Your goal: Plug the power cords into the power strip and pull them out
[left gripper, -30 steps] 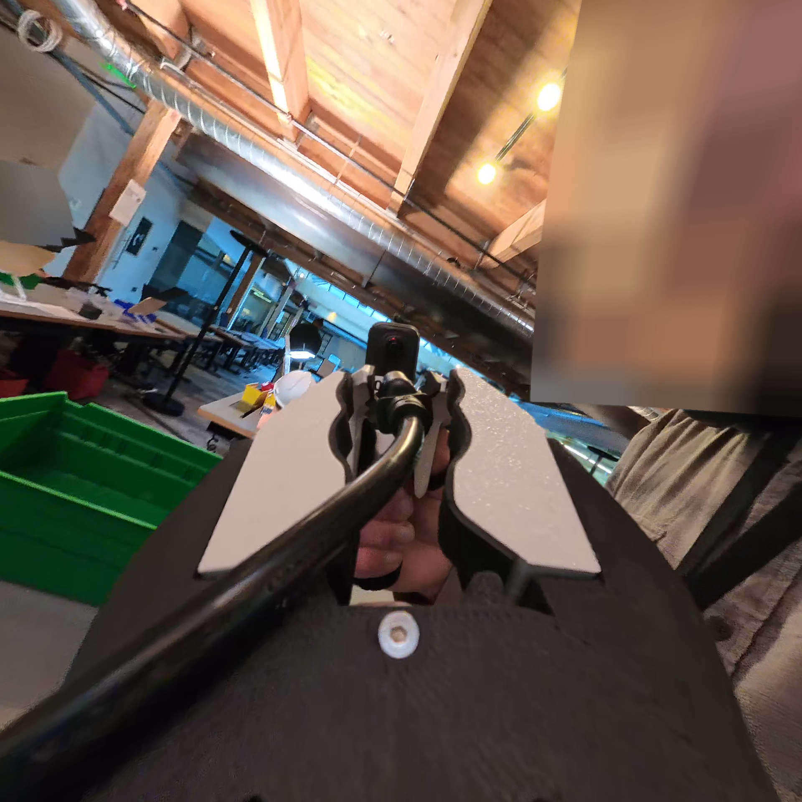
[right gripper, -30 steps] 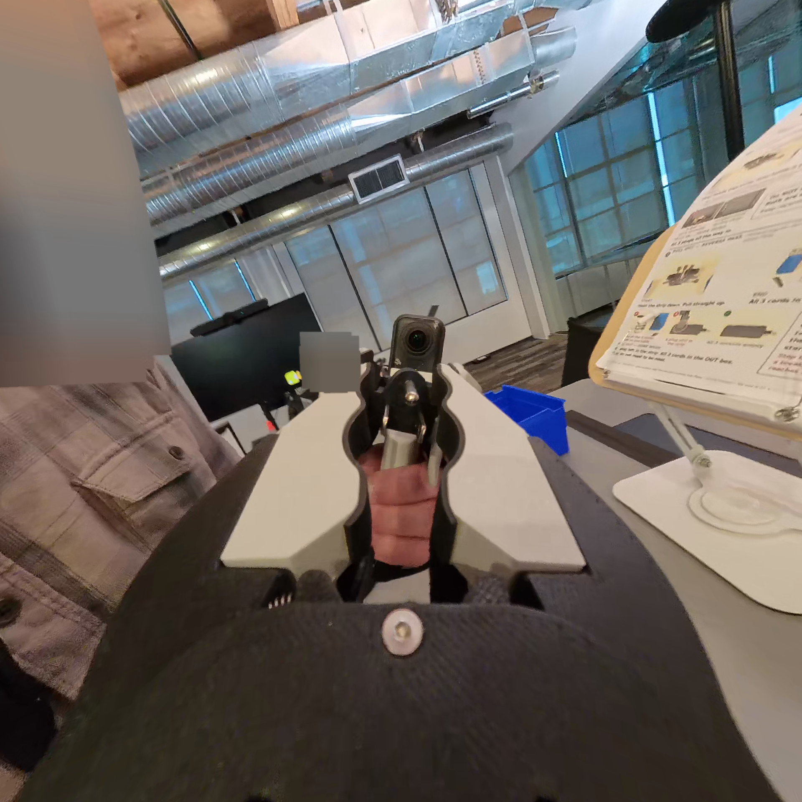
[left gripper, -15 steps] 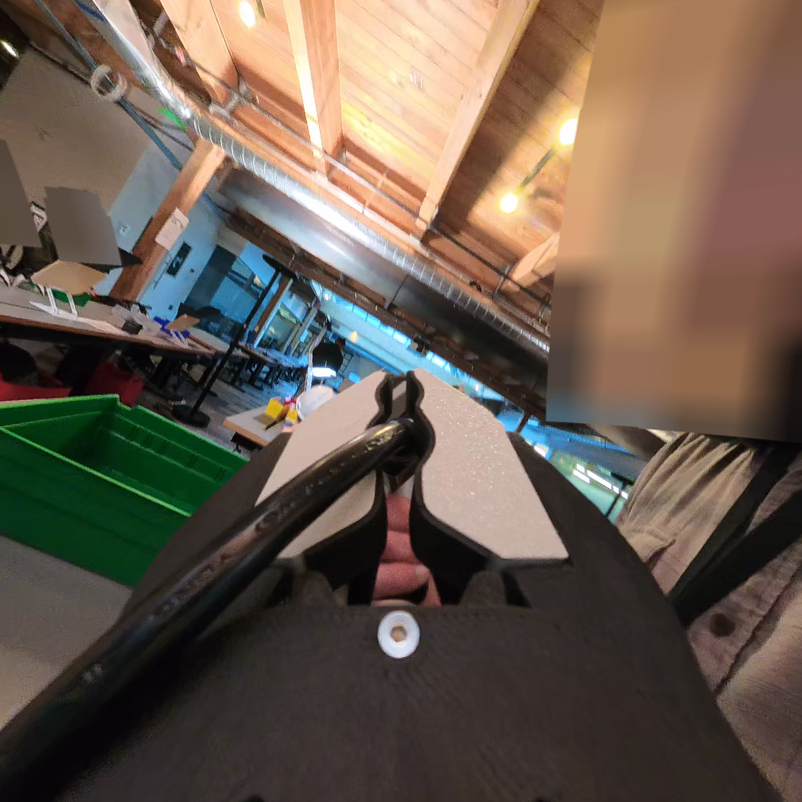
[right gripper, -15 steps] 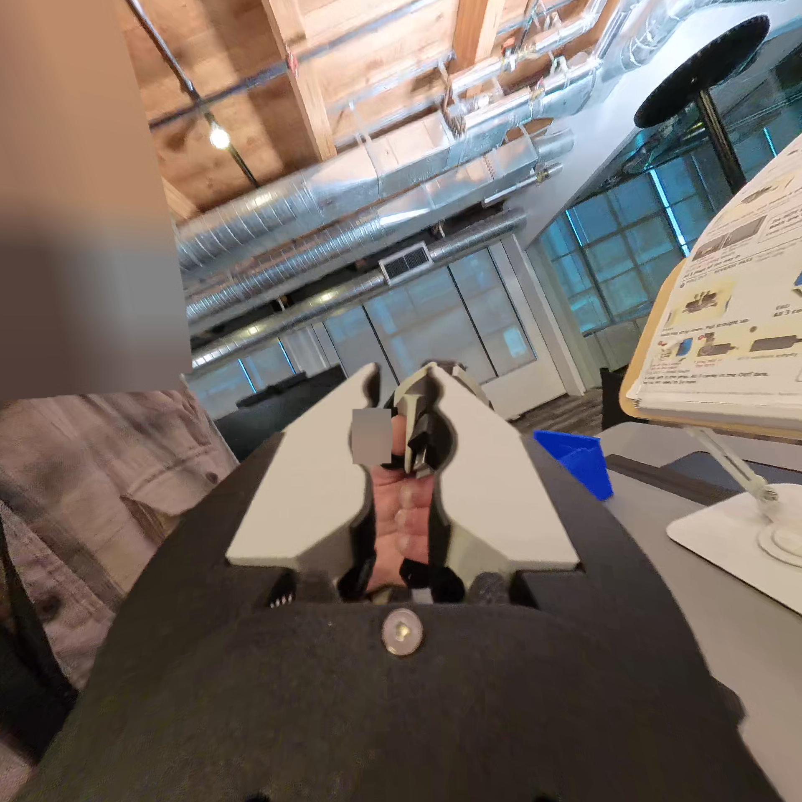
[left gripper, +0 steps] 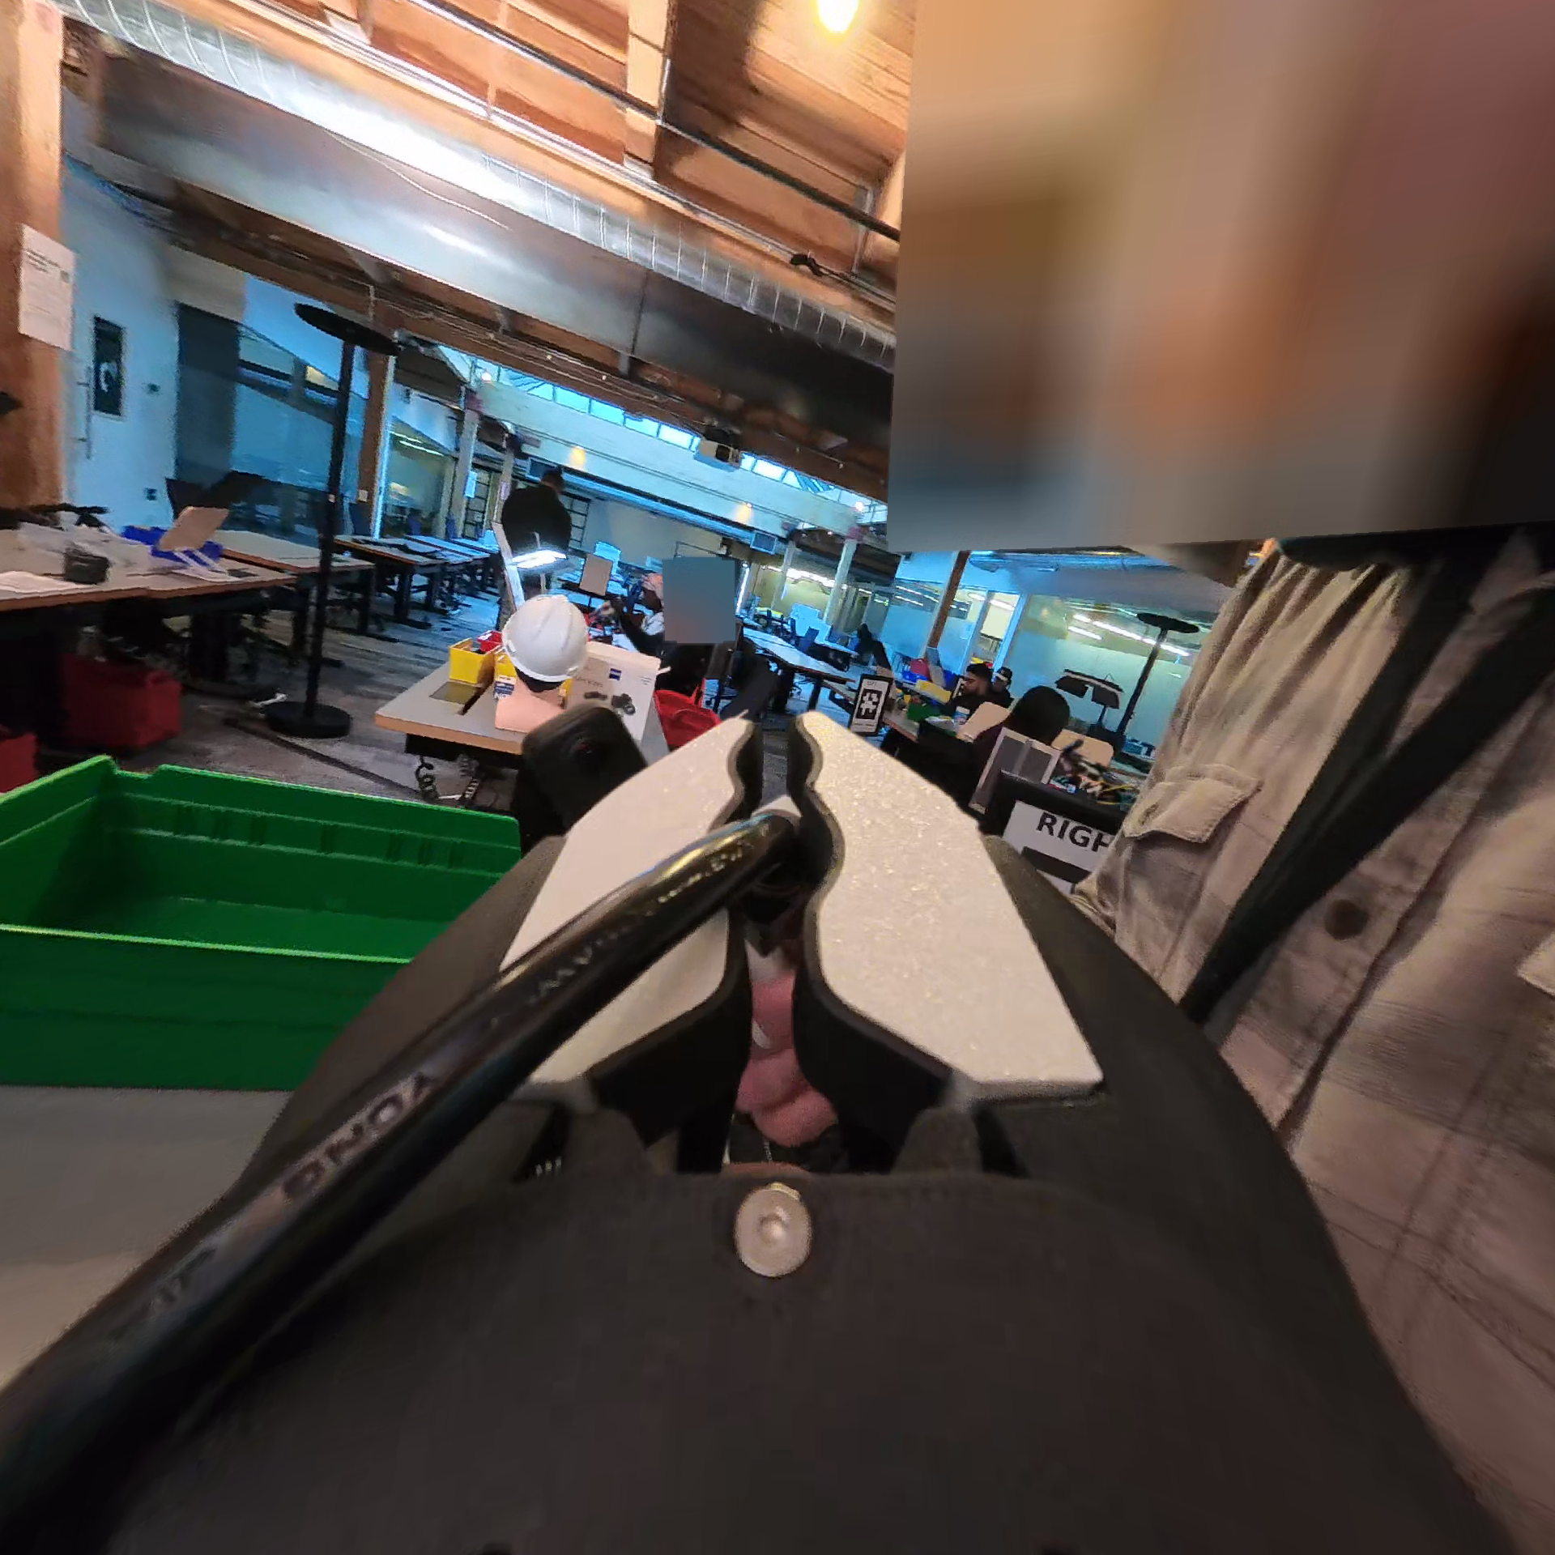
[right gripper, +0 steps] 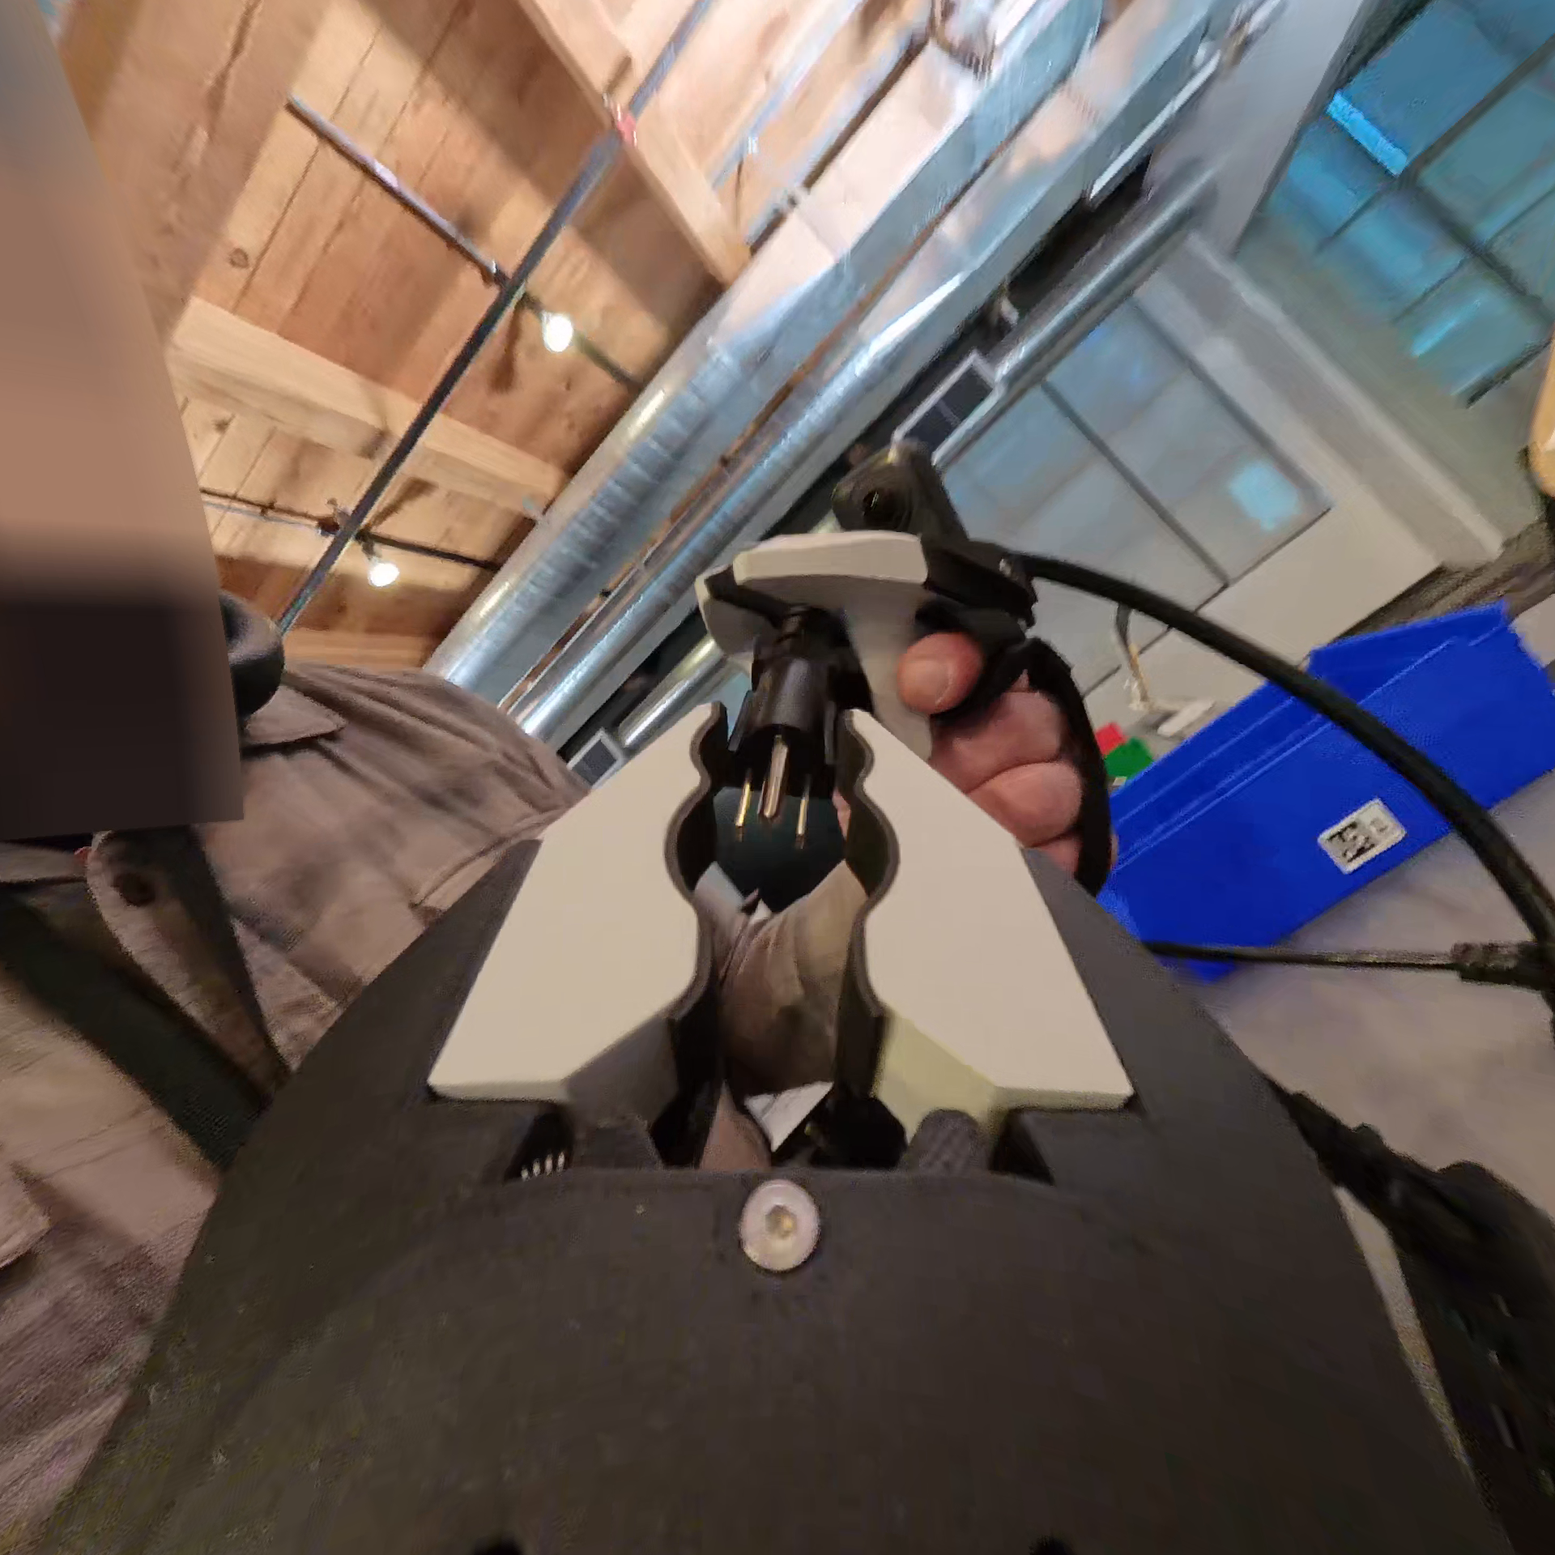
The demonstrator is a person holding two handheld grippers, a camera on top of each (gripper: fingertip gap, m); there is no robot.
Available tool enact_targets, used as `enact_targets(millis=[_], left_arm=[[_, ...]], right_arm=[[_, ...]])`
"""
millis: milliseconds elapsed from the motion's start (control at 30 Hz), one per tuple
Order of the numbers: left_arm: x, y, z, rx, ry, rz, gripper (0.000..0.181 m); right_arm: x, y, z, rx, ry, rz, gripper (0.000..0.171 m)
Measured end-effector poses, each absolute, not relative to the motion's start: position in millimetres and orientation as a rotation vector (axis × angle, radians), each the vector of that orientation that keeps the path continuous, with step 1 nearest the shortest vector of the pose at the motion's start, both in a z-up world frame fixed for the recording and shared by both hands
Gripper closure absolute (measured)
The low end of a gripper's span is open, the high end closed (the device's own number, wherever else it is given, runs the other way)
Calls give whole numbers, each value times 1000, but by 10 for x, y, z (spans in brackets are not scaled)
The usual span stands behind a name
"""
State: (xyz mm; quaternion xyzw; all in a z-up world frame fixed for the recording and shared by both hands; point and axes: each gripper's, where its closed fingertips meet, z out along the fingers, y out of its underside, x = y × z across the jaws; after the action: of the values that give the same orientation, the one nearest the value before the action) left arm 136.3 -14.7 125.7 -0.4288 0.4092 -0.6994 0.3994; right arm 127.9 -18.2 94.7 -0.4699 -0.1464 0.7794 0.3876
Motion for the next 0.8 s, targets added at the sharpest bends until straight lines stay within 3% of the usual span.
enact_targets(millis=[133, 267, 367, 567, 800], left_arm=[[1396, -147, 1238, -1106, 1088, -1734, 176], [1454, -149, 1090, -1224, 1176, -1647, 145], [1499, -187, 973, -1296, 1271, -1563, 136], [1476, -260, 826, -1359, 1448, -1487, 158], [1510, -304, 847, -1337, 1458, -1521, 158]], right_arm=[[1320, -148, 960, -1195, -396, 1844, 153], [1323, -177, 973, -1265, -562, 1634, 153], [1311, -206, 979, -1309, -707, 1488, 153], [1376, -186, 931, -1411, -922, 1265, 154], [1399, -225, 926, -1479, -1080, 1221, 155]])
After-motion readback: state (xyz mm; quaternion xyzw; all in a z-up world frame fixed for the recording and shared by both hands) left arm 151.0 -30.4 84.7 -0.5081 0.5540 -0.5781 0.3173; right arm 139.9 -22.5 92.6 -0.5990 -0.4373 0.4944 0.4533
